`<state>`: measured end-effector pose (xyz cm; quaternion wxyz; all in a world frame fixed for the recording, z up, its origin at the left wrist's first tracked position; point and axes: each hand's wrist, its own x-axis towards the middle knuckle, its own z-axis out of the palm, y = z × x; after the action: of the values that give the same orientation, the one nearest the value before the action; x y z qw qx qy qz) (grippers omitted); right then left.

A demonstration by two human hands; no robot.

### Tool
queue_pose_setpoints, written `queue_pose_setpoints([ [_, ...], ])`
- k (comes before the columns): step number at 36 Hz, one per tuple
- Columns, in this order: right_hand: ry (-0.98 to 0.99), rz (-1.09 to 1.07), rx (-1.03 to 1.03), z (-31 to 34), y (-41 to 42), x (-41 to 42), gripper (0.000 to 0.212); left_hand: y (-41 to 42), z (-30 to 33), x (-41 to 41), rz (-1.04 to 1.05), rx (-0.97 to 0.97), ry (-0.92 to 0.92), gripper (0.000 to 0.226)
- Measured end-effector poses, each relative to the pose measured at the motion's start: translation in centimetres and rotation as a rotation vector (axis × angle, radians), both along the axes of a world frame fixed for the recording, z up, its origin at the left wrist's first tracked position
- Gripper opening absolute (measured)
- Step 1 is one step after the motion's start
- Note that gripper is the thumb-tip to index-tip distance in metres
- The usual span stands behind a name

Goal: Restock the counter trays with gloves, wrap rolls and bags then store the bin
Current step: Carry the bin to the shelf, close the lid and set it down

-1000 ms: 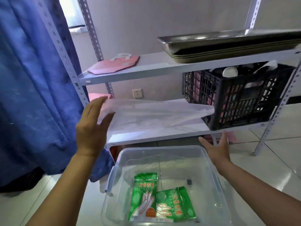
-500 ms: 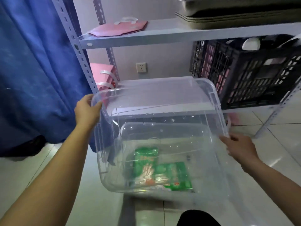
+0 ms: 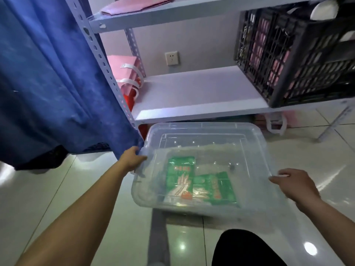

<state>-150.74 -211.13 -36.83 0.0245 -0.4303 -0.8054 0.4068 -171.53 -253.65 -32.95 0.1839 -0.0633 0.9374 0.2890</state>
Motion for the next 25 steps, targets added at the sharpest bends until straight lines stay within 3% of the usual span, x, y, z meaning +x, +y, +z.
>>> queue_pose_setpoints([
  [4, 0.017, -0.009, -0.013, 0.1, -1.2, -0.7, 0.019, -1.5, -1.6, 1.5, 0.054, 0.1, -0.209, 0.043],
  [9, 0.009, 0.005, -0.027, 0.6, -1.6, -0.7, 0.026, -2.3, -1.8, 0.7, 0.051, 0.219, -0.237, 0.046],
  [12, -0.021, 0.014, -0.059, 0.4, -1.4, 0.2, 0.015, -2.7, -2.5, 0.3, 0.039, 0.268, -0.288, 0.042],
  [15, 0.026, -0.004, -0.116, -0.3, -1.3, 1.2, 0.033, -2.8, -3.0, 0.0, 0.037, 0.258, -0.323, 0.043],
  [20, 0.047, -0.023, -0.213, -0.5, -0.4, 1.4, 0.045, -2.7, -2.3, 0.4, 0.037, 0.257, -0.353, 0.04],
  [25, -0.02, -0.042, -0.115, -0.4, 0.4, 1.8, 0.015, -4.1, -1.3, 1.2, -0.043, 0.207, -0.477, 0.023],
])
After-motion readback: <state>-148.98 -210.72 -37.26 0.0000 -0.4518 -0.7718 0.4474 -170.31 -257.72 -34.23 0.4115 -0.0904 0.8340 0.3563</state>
